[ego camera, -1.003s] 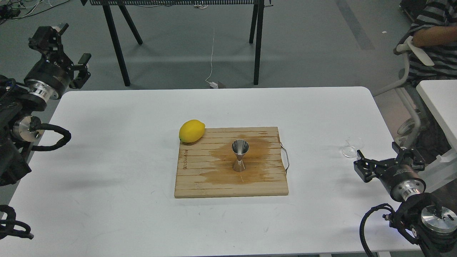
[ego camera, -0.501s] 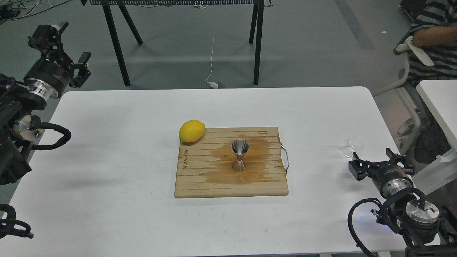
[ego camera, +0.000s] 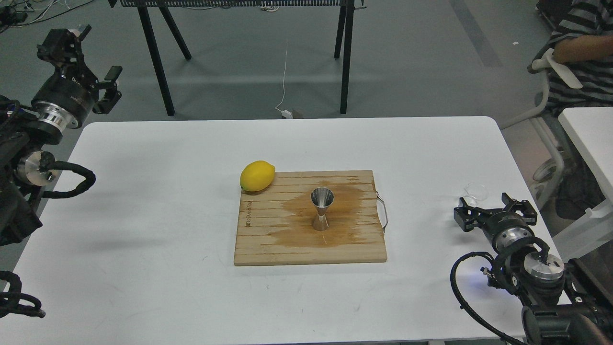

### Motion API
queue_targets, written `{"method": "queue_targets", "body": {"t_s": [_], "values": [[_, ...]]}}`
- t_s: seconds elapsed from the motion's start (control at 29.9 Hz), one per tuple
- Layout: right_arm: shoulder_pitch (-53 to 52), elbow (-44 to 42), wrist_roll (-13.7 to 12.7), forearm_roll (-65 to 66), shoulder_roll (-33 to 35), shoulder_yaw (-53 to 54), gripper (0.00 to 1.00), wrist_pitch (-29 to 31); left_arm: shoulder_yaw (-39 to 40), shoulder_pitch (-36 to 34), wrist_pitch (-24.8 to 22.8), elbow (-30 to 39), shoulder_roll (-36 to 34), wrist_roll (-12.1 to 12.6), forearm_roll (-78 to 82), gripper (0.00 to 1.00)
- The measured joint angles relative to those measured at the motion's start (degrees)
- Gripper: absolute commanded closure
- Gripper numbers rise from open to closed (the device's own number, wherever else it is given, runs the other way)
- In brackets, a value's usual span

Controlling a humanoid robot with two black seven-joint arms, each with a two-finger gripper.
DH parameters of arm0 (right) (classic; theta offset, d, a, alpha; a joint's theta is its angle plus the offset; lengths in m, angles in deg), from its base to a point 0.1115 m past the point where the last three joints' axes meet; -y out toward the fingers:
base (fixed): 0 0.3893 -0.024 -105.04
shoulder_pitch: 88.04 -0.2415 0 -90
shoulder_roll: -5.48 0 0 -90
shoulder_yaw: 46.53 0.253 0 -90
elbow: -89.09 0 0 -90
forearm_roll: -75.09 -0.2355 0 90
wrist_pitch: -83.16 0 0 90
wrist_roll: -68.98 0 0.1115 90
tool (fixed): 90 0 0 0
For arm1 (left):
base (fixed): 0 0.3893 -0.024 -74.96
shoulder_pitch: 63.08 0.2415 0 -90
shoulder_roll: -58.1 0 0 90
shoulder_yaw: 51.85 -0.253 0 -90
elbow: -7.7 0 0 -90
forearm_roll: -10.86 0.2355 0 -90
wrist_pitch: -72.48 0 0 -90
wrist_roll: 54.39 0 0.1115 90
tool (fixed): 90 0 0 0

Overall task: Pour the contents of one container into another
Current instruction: 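Lower the right gripper toward the small clear glass cup, then close the right gripper around the clear glass cup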

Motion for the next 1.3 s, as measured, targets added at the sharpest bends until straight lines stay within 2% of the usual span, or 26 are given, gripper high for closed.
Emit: {"method": "queue_targets", "body": {"t_s": [0.27, 0.53, 0.9, 1.0, 1.07, 1.1, 1.14, 1.3], "values": [[-2.91, -5.16, -0.18, 0.05, -1.0, -2.47, 0.03, 1.38, -0.04, -0.01, 0.0, 0.0, -0.14, 0.0, 0.01, 0.01], [-4.48, -8.21, -0.18, 0.06, -1.89, -2.99, 0.09, 2.07, -0.09, -0.02, 0.0, 0.0, -0.18, 0.0, 0.07, 0.01], [-4.84, -8.32, 0.3, 0.14, -1.85, -4.42, 0.46, 2.24, -0.09, -0.02, 0.0, 0.0, -0.18, 0.0, 0.09, 0.01], [-4.84, -8.27, 0.7, 0.16, -1.73, -5.62, 0.5, 2.39, -0.09, -0.02, 0.0, 0.0, -0.27, 0.0, 0.09, 0.01], [-4.85, -8.23, 0.85, 0.2, -1.68, -6.18, 0.6, 2.4, -0.09, -0.02, 0.0, 0.0, -0.28, 0.0, 0.09, 0.01], [-4.85, -8.19, 0.9, 0.21, -1.67, -6.36, 0.7, 2.41, -0.09, -0.02, 0.0, 0.0, -0.28, 0.0, 0.09, 0.01], [-4.85, -8.13, 0.95, 0.21, -1.65, -6.48, 0.73, 2.55, -0.09, -0.02, 0.0, 0.0, -0.28, 0.0, 0.09, 0.01], [-4.85, -8.09, 1.45, 0.23, -1.64, -6.6, 0.76, 4.61, -0.09, -0.02, 0.0, 0.0, -0.28, 0.0, 0.09, 0.01]]}}
